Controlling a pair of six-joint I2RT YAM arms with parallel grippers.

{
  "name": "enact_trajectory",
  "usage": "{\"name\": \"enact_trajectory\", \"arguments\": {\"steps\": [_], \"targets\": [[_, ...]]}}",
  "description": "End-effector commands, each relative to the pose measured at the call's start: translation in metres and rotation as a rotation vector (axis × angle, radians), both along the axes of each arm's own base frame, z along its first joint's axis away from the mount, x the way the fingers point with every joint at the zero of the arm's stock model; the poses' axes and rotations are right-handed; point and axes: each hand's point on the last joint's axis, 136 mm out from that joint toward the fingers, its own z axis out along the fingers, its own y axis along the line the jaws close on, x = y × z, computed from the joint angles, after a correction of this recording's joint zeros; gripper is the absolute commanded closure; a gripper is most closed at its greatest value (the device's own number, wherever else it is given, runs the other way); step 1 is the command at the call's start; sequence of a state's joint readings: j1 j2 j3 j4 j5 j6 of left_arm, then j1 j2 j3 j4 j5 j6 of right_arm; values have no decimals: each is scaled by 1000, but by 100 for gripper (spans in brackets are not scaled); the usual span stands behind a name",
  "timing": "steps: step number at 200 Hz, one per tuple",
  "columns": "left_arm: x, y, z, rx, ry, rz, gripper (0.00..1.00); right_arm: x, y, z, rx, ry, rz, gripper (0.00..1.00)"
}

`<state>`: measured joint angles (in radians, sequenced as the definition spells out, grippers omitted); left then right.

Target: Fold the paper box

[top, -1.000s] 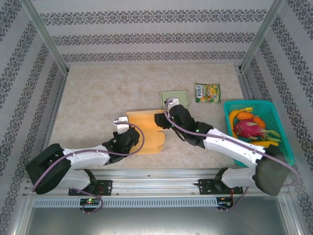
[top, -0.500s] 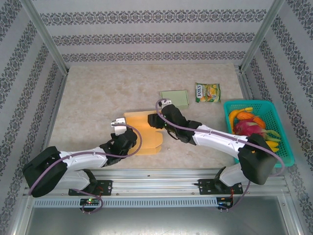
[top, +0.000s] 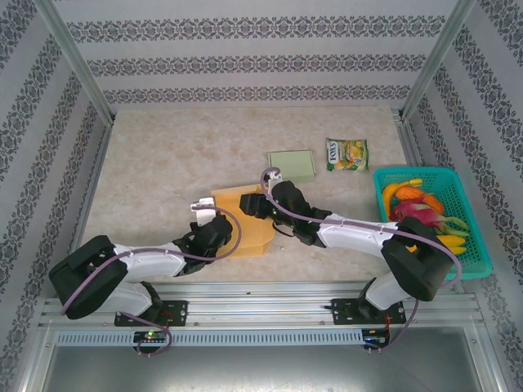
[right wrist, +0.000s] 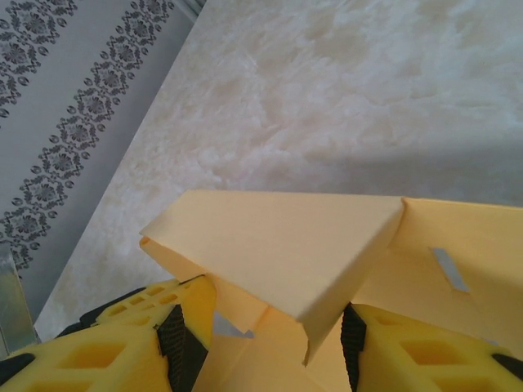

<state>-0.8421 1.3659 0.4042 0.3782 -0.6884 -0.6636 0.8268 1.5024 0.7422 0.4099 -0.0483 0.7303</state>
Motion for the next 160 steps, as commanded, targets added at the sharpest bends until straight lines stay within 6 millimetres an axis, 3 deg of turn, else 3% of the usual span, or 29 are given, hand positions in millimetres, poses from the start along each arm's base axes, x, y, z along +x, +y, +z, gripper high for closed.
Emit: {"name": "enact_trajectory", "arguments": {"steps": [1,19,65,102,160], "targets": [[7,-18,3,-64,9,-31,100,-7,6,27,62,-87,54,46],[9,-16,0,-48,20,-6,100,-12,-6,17,9,-90,42,46],[11,-9,-4,-7,28,40,100,-27,-66,-24,-270,-64,-44,45],[10,-8,-12,-4,38,44,100,-37,-105,-33,-421,-82,-88,44],[11,-13,-19,-1,51,28,100,-44,-123,-34,-450,-87,-103,43]]}}
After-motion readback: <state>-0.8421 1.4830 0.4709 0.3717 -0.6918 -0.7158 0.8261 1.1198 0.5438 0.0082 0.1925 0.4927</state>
